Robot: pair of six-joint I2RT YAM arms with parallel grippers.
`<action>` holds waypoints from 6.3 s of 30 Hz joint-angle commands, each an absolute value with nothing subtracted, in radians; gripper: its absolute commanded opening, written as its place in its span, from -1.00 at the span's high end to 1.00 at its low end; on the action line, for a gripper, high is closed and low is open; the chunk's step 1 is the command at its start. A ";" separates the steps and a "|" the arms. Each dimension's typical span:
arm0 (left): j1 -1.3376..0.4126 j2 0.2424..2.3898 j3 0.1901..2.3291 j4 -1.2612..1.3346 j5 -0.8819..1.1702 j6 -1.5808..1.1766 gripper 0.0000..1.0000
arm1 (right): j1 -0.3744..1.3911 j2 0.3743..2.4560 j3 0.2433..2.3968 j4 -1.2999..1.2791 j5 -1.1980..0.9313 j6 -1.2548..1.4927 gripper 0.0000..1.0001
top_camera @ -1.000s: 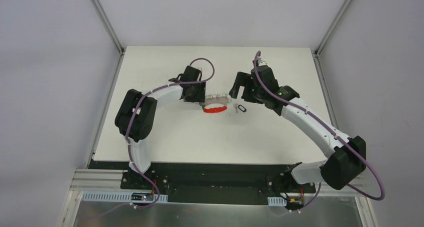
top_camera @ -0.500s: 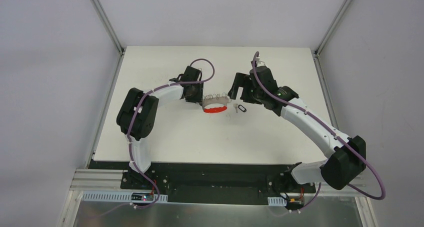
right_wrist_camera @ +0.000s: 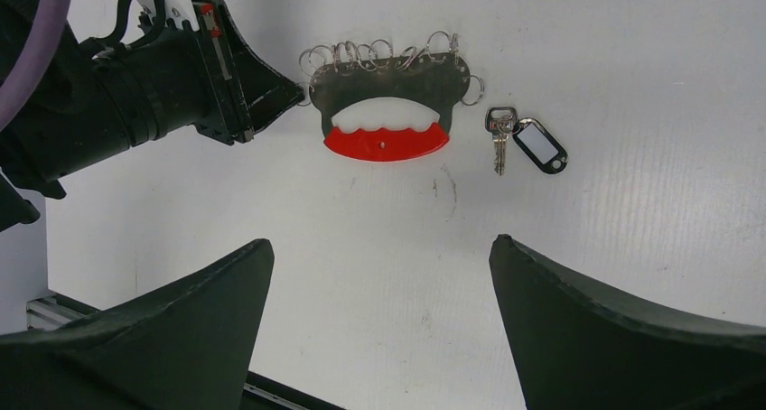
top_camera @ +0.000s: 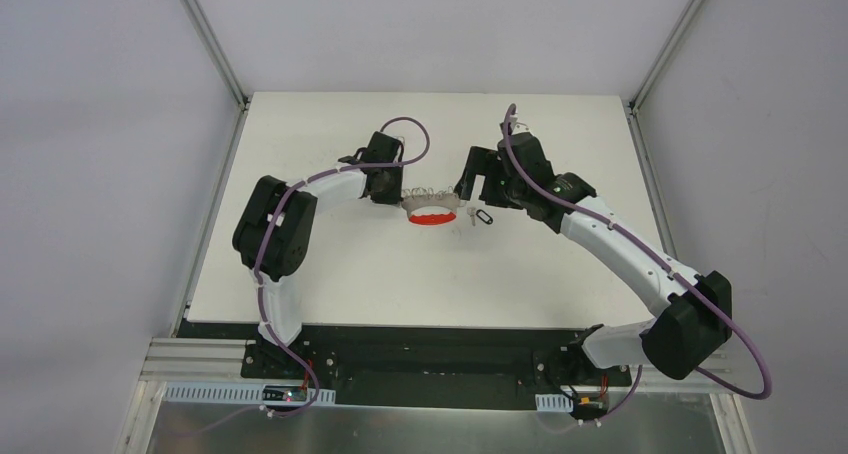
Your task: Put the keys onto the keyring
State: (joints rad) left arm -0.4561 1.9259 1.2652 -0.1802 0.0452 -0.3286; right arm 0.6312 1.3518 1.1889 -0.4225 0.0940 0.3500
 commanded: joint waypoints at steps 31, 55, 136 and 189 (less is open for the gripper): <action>-0.554 1.245 1.129 -0.152 0.963 -0.055 1.00 | 0.881 1.020 1.266 -0.623 -0.134 0.033 -0.34; -0.657 1.085 1.007 0.315 1.125 -0.331 1.00 | 0.962 0.884 1.229 -0.479 -0.319 -0.091 0.20; -0.669 0.823 0.650 0.304 0.531 -0.431 1.00 | 0.577 1.937 1.422 -0.452 0.011 -0.529 0.23; -0.669 0.810 0.634 0.302 0.519 -0.423 1.00 | 0.550 1.958 1.483 -0.514 0.033 -0.448 1.00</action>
State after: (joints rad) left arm -0.6617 0.8307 0.6384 0.2474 0.5365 -0.4126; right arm 0.5526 2.0277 1.4883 -0.5125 0.0269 -0.4938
